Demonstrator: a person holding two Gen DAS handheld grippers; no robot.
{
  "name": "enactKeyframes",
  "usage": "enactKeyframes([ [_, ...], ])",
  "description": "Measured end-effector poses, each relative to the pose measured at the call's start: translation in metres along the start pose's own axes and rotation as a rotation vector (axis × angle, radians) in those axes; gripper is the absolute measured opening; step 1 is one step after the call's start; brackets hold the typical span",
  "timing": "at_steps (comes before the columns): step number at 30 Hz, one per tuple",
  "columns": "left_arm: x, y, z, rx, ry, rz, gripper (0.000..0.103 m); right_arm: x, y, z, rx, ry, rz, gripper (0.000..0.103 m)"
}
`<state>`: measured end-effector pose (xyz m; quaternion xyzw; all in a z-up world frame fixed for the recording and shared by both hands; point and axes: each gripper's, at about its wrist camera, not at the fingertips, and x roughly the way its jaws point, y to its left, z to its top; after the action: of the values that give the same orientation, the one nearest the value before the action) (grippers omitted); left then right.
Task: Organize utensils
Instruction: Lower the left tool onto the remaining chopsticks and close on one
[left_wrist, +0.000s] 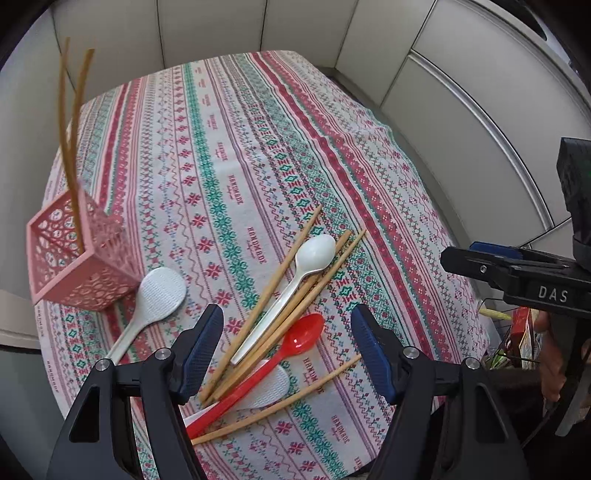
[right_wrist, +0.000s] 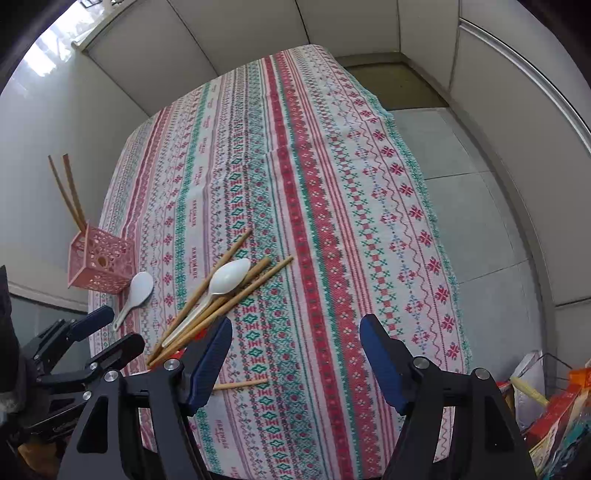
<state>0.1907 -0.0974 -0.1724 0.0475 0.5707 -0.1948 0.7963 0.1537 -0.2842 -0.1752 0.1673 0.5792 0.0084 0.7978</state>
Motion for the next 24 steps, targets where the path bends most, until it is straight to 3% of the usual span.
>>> enactKeyframes([
  [3, 0.02, -0.012, 0.015, 0.015, 0.008, 0.006, 0.068, 0.005, -0.016, 0.002, 0.042, 0.022, 0.008, 0.075],
  [5, 0.034, -0.016, 0.025, 0.014, 0.015, -0.001, 0.054, 0.009, -0.025, 0.004, 0.068, 0.034, 0.012, 0.075],
  [11, 0.074, -0.017, 0.052, -0.001, 0.033, 0.02, 0.03, 0.015, -0.04, 0.011, 0.104, 0.05, 0.017, 0.076],
  [17, 0.103, -0.02, 0.066, 0.01, 0.05, 0.042, 0.023, 0.021, -0.048, 0.016, 0.109, 0.071, 0.023, 0.076],
  [24, 0.119, -0.024, 0.073, 0.03, 0.064, 0.102, 0.022, 0.028, -0.057, 0.019, 0.111, 0.088, 0.001, 0.077],
])
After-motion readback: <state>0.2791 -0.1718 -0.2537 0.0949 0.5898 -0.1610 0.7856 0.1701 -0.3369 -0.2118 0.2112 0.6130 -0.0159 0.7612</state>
